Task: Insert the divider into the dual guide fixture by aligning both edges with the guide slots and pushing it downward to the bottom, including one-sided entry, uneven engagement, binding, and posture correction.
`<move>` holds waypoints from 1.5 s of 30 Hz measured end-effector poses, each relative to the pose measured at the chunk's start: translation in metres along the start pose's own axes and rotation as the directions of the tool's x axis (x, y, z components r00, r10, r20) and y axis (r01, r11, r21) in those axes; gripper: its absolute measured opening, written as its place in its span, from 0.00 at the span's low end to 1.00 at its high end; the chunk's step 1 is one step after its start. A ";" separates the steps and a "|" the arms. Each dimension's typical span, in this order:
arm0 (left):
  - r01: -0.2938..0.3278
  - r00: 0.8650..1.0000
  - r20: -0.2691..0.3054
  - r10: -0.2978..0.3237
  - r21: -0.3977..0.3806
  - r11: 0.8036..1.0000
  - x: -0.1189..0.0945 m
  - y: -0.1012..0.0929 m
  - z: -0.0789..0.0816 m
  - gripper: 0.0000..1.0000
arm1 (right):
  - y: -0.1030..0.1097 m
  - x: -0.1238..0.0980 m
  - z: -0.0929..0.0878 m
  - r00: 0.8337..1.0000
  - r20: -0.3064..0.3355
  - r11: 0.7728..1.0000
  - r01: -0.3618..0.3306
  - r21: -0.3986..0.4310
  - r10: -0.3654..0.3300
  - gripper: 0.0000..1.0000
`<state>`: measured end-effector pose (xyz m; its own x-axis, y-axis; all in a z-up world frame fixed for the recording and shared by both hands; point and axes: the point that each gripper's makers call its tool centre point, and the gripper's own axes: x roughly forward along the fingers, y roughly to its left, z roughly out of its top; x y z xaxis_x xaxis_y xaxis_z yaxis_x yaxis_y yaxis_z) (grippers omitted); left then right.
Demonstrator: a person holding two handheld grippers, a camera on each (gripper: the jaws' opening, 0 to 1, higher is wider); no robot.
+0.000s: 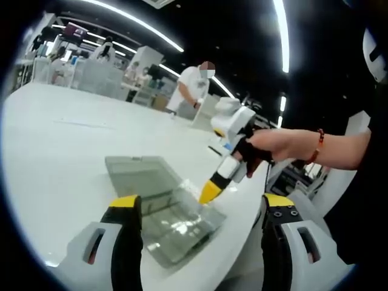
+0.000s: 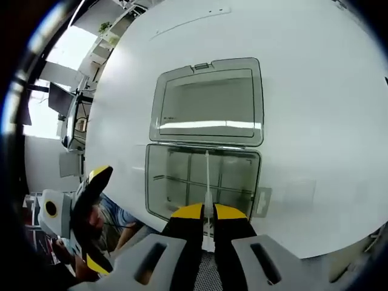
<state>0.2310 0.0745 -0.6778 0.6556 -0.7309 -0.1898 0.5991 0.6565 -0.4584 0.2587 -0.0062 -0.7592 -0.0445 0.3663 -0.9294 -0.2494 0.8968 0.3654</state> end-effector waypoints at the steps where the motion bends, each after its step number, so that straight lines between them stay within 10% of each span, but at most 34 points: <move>1: -0.001 1.000 0.002 0.001 -0.003 1.000 0.000 0.000 0.000 0.79 | 0.000 0.001 0.000 1.000 -0.001 1.000 0.002 -0.003 -0.002 0.00; 45: 0.001 1.000 0.008 -0.001 -0.033 0.999 -0.001 0.004 0.000 0.78 | -0.002 0.005 0.002 0.996 0.032 0.991 0.087 -0.099 -0.084 0.00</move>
<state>0.2326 0.0779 -0.6791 0.6587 -0.7300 -0.1823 0.5843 0.6489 -0.4874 0.2609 -0.0053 -0.7641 0.0076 0.2976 -0.9547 -0.3467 0.8963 0.2766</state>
